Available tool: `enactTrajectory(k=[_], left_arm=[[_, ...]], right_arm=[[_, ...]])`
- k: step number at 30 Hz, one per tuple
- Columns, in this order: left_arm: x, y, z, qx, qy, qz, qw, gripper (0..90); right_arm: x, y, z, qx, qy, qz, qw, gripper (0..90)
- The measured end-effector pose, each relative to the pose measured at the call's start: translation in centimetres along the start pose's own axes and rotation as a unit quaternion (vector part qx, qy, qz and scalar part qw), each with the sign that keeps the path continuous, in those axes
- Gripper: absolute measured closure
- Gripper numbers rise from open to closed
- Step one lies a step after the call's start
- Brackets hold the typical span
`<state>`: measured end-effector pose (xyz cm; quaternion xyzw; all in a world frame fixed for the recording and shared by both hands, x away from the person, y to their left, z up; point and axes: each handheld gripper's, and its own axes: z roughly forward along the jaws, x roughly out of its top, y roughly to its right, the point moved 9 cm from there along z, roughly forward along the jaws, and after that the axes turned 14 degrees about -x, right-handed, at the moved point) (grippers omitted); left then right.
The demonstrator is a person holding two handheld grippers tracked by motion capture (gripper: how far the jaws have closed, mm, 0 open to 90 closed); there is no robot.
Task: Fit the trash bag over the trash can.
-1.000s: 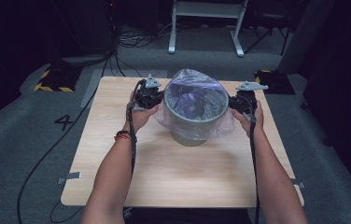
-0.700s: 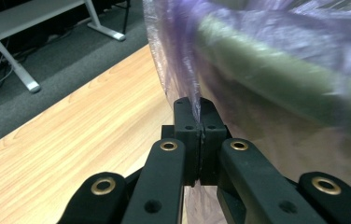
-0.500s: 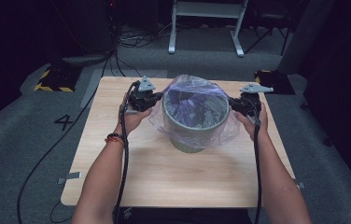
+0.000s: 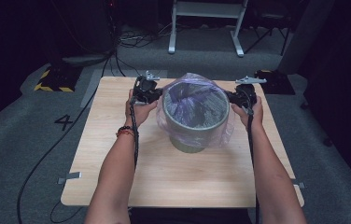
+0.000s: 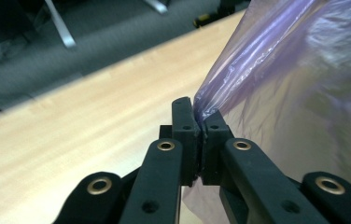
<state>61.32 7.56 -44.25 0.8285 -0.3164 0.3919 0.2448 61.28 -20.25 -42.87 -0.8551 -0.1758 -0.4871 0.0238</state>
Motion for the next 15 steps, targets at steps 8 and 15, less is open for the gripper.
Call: enactTrajectory(k=[8,15], left_arm=[[-2.5,0.2,1.9,-0.026,-0.043,-0.023,0.9985,83.4],[-4.4,-0.3,0.9,-0.038,-0.010,-0.029,0.9988,72.1]], right_arm=[[-2.7,-1.4,1.9,0.027,-0.046,0.005,0.9986,88.3],[-4.9,-0.5,1.6,0.045,-0.044,0.026,0.9977,86.5]])
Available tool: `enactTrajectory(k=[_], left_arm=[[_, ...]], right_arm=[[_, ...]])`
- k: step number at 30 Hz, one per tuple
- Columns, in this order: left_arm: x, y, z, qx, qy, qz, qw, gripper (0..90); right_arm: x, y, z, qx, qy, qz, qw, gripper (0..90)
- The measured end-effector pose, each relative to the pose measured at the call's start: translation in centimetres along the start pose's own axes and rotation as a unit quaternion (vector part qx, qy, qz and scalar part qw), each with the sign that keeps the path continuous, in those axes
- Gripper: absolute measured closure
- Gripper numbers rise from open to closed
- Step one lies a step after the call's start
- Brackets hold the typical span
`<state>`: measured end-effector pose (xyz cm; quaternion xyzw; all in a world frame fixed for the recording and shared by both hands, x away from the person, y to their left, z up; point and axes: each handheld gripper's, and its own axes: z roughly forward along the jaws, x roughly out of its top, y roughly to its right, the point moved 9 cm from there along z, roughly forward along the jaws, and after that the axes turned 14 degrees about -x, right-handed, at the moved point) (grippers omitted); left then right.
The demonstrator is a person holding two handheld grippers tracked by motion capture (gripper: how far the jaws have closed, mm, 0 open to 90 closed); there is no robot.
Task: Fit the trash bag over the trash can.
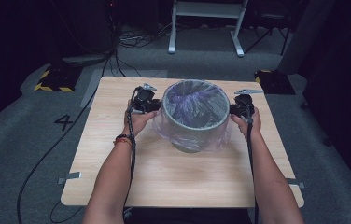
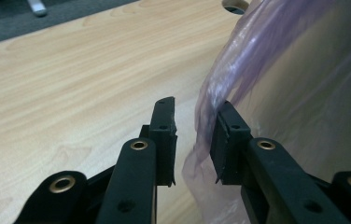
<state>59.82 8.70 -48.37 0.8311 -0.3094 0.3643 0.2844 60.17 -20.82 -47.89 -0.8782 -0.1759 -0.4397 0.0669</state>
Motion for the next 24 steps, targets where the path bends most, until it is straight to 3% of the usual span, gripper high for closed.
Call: enactTrajectory(k=[2,4,7,9,10,12,14,19,23,24], left_arm=[[-0.4,0.2,-0.8,-0.010,0.016,0.011,0.9998,66.8],[-0.7,0.2,-1.6,-0.004,0.032,0.014,0.9994,56.6],[-1.0,0.5,-3.0,-0.015,0.068,0.028,0.9972,44.4],[-1.0,0.5,-4.1,-0.023,0.094,0.026,0.9949,31.9],[-0.9,0.5,-4.7,-0.032,0.112,0.015,0.9931,28.5],[-0.4,0.6,-5.8,-0.049,0.137,0.005,0.9893,22.7],[0.3,0.7,-6.8,-0.047,0.156,0.009,0.9867,21.1],[1.3,2.0,-8.1,-0.051,0.136,0.055,0.9878,19.6],[0.6,3.4,-8.4,-0.050,0.089,0.104,0.9892,19.6],[0.2,3.7,-8.3,-0.052,0.079,0.114,0.9890,19.8]], right_arm=[[-0.3,0.1,-0.3,0.001,0.004,-0.004,1.0000,81.9],[-0.5,0.2,-0.6,0.003,0.013,-0.008,0.9999,75.8],[-0.7,0.5,-0.9,-0.005,0.018,-0.004,0.9998,63.0],[-0.6,0.6,-1.3,0.001,0.023,-0.001,0.9997,54.2],[-0.5,0.7,-1.5,0.004,0.029,-0.003,0.9996,49.9],[-0.2,0.9,-2.0,0.003,0.041,-0.002,0.9992,43.3],[0.2,1.2,-2.5,0.000,0.048,-0.002,0.9989,38.8],[1.5,1.4,-3.8,-0.012,0.066,-0.016,0.9976,34.9],[1.9,1.7,-4.9,-0.015,0.074,-0.028,0.9968,34.0],[1.8,1.9,-5.1,-0.022,0.070,-0.041,0.9965,33.1]])
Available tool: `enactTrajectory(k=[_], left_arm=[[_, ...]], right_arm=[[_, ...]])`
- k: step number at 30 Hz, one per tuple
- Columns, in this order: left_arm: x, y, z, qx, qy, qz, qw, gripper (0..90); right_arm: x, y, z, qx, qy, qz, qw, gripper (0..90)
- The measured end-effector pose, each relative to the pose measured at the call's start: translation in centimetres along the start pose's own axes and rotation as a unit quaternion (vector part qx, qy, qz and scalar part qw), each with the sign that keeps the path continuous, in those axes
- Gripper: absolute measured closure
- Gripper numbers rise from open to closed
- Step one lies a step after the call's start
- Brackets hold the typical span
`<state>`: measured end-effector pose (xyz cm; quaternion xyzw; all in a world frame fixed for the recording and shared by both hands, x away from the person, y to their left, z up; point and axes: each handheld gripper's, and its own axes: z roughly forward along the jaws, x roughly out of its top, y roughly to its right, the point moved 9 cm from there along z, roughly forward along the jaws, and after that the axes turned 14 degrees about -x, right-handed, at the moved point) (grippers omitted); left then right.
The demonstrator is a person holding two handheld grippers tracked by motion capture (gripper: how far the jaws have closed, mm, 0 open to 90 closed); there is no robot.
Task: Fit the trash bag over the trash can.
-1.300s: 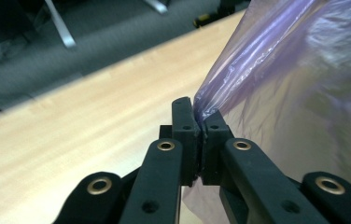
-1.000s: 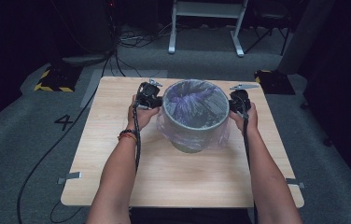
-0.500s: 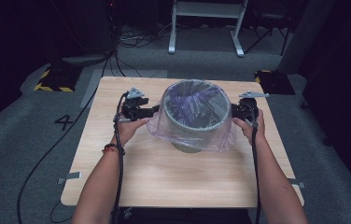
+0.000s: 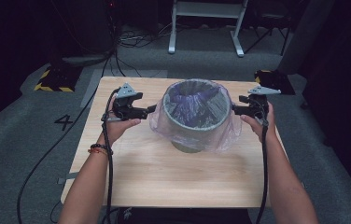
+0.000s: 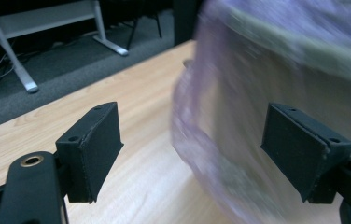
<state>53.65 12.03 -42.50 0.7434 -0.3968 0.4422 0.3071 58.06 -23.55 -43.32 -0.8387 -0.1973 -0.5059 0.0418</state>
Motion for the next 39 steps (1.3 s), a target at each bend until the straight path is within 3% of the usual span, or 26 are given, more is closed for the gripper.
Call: enactTrajectory(k=[2,5,7,10,15,16,18,19,21,23,24,26,30,39], left_arm=[[-0.5,0.8,0.2,-0.011,-0.012,0.013,0.9998,20.2],[-1.6,2.1,0.9,-0.018,-0.049,0.037,0.9979,20.2],[-2.0,3.1,1.5,-0.036,-0.057,0.041,0.9969,20.1],[-2.4,4.4,2.4,-0.060,-0.062,0.047,0.9951,19.8],[-3.2,6.7,4.0,-0.083,-0.078,0.073,0.9908,19.6],[-3.3,7.0,4.3,-0.081,-0.077,0.082,0.9903,24.6],[-3.4,7.1,4.5,-0.072,-0.082,0.093,0.9897,40.4],[-3.5,7.1,4.5,-0.073,-0.086,0.095,0.9891,45.8],[-3.8,6.8,4.6,-0.059,-0.096,0.103,0.9883,67.6],[-4.0,6.8,4.6,-0.061,-0.096,0.106,0.9878,85.5],[-4.2,6.6,4.6,-0.057,-0.098,0.105,0.9879,89.8],[-4.5,6.6,4.7,-0.059,-0.102,0.106,0.9874,90.0],[-6.0,6.4,5.3,-0.054,-0.133,0.107,0.9839,90.0],[-9.0,4.2,5.8,-0.029,-0.170,0.071,0.9825,90.0]], right_arm=[[0.0,0.2,-0.6,0.002,0.002,-0.008,1.0000,32.6],[0.1,0.7,-1.8,0.013,0.015,0.002,0.9998,32.5],[0.1,1.1,-2.2,0.007,0.018,-0.004,0.9998,32.2],[-0.1,1.2,-2.6,0.018,0.016,-0.008,0.9997,32.1],[-1.0,0.7,-2.5,-0.005,0.005,-0.047,0.9989,35.4],[-1.3,0.4,-2.4,0.000,0.002,-0.056,0.9984,37.9],[-1.7,-0.3,-2.3,0.008,0.000,-0.070,0.9975,44.2],[-2.0,-0.7,-2.4,0.022,-0.002,-0.070,0.9973,51.0],[-2.3,-1.2,-2.4,0.039,-0.002,-0.071,0.9967,64.4],[-2.8,-1.7,-2.2,0.052,-0.008,-0.074,0.9958,76.9],[-3.0,-1.9,-2.2,0.055,-0.009,-0.076,0.9956,82.1],[-3.5,-2.2,-1.9,0.055,-0.010,-0.076,0.9955,87.1],[-4.6,-2.7,-1.3,0.061,-0.019,-0.069,0.9956,89.6],[-8.4,-3.1,1.7,0.050,-0.079,-0.043,0.9947,89.4]])
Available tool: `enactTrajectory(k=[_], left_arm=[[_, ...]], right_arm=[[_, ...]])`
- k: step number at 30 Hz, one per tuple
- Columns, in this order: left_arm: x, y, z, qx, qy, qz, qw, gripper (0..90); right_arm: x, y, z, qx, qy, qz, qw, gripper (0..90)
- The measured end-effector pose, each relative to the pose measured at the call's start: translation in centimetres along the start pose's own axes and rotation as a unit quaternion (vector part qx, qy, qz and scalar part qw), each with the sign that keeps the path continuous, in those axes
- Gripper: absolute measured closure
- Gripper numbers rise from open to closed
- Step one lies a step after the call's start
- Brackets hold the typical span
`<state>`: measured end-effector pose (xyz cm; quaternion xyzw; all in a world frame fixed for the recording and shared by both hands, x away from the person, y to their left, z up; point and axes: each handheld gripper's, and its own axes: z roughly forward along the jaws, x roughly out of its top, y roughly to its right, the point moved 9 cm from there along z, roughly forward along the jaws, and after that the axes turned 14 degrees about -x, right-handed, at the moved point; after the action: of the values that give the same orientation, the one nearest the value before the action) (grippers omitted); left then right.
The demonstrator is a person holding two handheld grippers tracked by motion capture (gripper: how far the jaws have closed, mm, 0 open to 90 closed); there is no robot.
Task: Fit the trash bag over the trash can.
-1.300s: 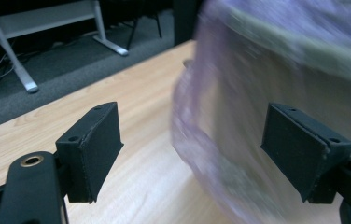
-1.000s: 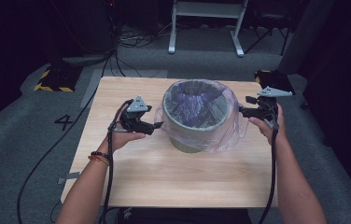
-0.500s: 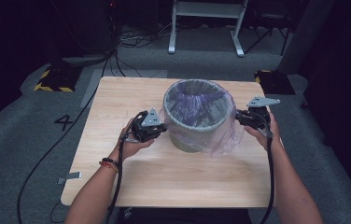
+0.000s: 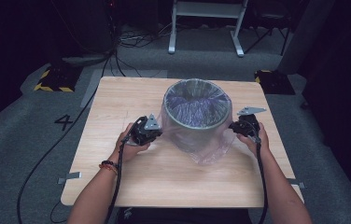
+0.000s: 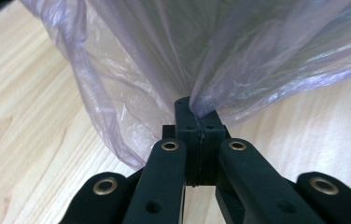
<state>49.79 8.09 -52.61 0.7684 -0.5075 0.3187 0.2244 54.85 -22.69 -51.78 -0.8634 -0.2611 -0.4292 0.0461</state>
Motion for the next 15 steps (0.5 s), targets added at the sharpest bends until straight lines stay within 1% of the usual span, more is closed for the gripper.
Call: enactTrajectory(k=[2,3,5,6,9,10,11,15], left_arm=[[-0.4,-0.3,0.3,0.002,-0.001,-0.003,1.0000,90.0],[-0.7,-0.4,0.5,0.000,-0.008,-0.006,0.9999,90.0],[-1.2,-0.7,0.8,0.005,-0.014,-0.009,0.9998,90.0],[-1.4,-0.7,1.0,0.001,-0.015,-0.016,0.9998,90.0],[-1.7,-0.9,1.4,-0.002,-0.011,-0.025,0.9996,90.0],[-1.8,-0.9,1.5,-0.003,-0.009,-0.028,0.9996,90.0],[-1.8,-1.0,1.6,0.002,-0.007,-0.027,0.9996,90.0],[-1.8,-0.9,1.9,-0.003,-0.001,-0.034,0.9994,90.0]], right_arm=[[-0.6,0.0,0.8,0.002,-0.008,0.008,0.9999,88.9],[-0.8,0.0,1.1,0.001,-0.011,0.010,0.9999,88.9],[-1.2,0.1,1.8,-0.002,-0.021,0.015,0.9997,87.8],[-1.4,0.1,2.1,-0.002,-0.026,0.021,0.9994,87.8],[-1.5,0.1,2.6,0.001,-0.027,0.031,0.9992,87.0],[-1.6,0.1,2.7,0.000,-0.028,0.028,0.9992,86.8],[-1.6,0.0,2.8,0.000,-0.029,0.028,0.9992,86.3],[-1.5,-0.3,3.1,-0.001,-0.027,0.027,0.9993,83.5]])
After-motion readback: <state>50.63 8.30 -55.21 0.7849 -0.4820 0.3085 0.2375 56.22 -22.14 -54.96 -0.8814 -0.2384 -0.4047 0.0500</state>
